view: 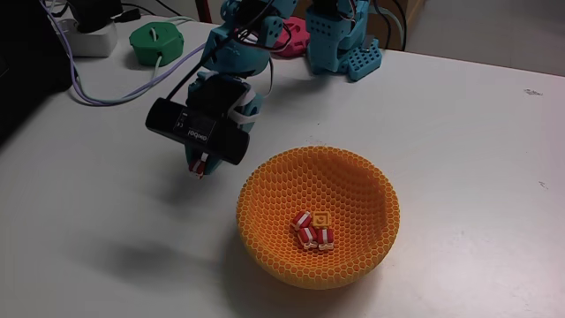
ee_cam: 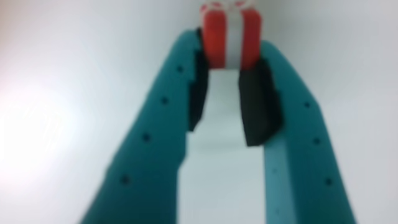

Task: Place cube pieces into the yellow basket

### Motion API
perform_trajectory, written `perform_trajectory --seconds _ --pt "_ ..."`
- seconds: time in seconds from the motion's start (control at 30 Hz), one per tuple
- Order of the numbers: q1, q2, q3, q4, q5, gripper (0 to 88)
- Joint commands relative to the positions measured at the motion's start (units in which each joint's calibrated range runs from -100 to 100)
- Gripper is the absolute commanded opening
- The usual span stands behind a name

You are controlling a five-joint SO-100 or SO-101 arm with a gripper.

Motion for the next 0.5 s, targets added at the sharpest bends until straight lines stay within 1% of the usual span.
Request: perform_trajectory --seconds 0.0,0.13,0.3,0.33,0.37,0.4,0.43,0.47 --pt "-6.68 -8.14 -7.31 7.98 -1.27 0.0" --pt "-15.54 -9.65 -11.36 16.67 -3.96 0.0" --pt "-25.88 -9.37 -11.84 23.27 -7.81 0.0" --pt "-27.09 -9.37 -11.36 23.27 -6.5 10.9" --pt "-28.58 -9.37 -11.55 23.44 -4.2 30.5" --pt "-29.98 -9.37 -11.94 24.31 -2.64 41.9" --pt "-30.82 -9.37 -11.74 24.49 -1.71 47.6" --pt "-31.38 -9.56 -11.26 24.49 -0.98 50.8"
